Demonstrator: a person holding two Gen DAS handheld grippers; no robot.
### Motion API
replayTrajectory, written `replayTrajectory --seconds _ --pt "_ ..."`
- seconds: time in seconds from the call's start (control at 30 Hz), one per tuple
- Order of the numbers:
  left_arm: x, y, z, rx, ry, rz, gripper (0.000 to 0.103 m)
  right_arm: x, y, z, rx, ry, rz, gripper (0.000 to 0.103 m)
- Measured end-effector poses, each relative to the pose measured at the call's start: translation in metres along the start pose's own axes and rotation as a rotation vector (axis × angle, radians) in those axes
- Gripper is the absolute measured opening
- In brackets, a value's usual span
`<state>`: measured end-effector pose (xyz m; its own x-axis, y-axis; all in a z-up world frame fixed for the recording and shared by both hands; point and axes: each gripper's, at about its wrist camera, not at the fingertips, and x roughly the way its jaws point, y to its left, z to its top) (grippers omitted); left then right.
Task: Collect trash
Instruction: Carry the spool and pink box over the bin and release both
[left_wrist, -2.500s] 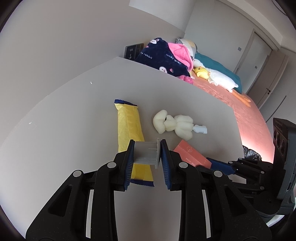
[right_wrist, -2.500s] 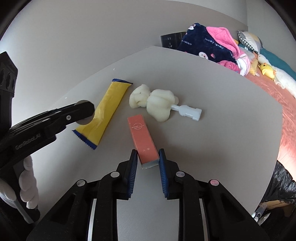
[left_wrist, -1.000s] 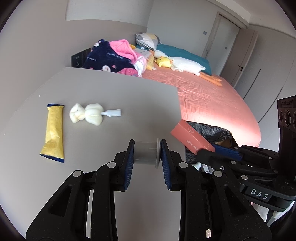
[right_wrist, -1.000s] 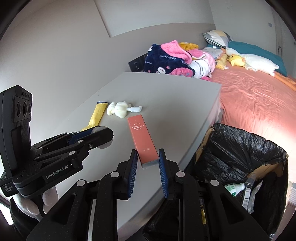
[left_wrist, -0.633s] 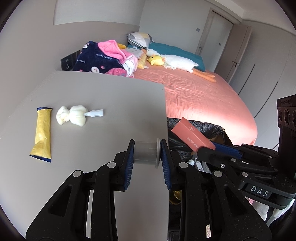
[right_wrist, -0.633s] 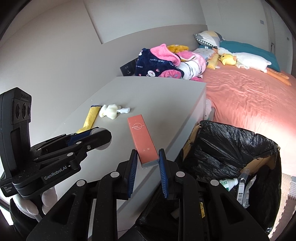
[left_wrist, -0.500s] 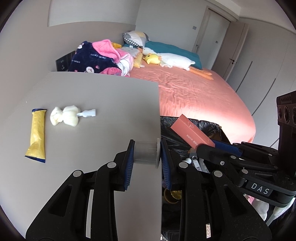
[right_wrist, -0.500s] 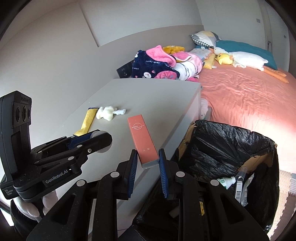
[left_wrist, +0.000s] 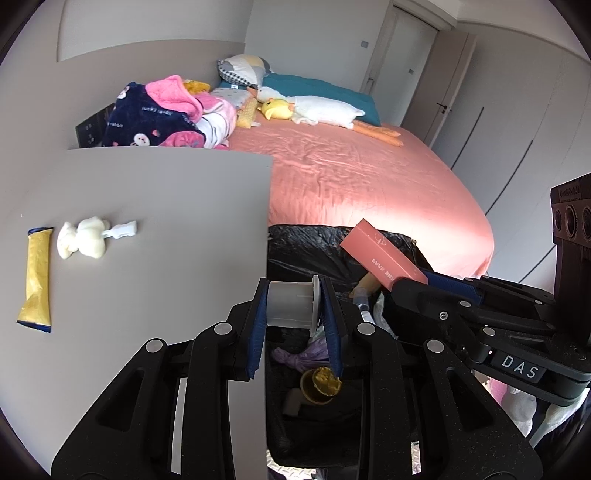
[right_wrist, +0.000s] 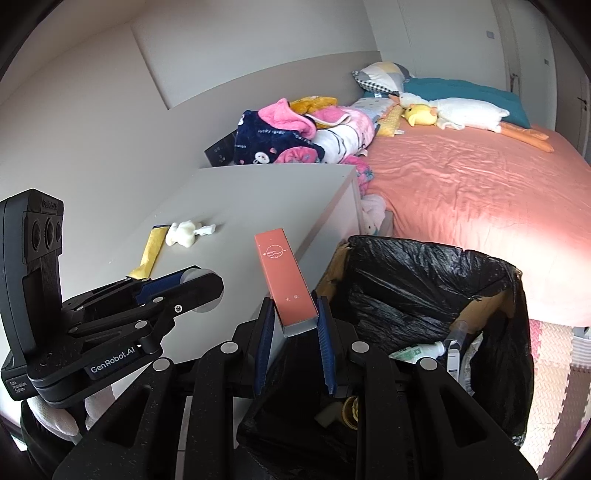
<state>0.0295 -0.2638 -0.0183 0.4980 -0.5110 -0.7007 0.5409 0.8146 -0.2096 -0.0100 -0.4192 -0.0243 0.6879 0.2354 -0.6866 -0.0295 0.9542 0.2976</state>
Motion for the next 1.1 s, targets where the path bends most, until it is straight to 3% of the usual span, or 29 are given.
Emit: replayTrajectory --seconds 1.1 --pt "0.039 -0.061 0.008 0.099 0.057 -0.113 0.027 -0.035 -0.073 -0.015 0.153 -0.046 -0.140 0.025"
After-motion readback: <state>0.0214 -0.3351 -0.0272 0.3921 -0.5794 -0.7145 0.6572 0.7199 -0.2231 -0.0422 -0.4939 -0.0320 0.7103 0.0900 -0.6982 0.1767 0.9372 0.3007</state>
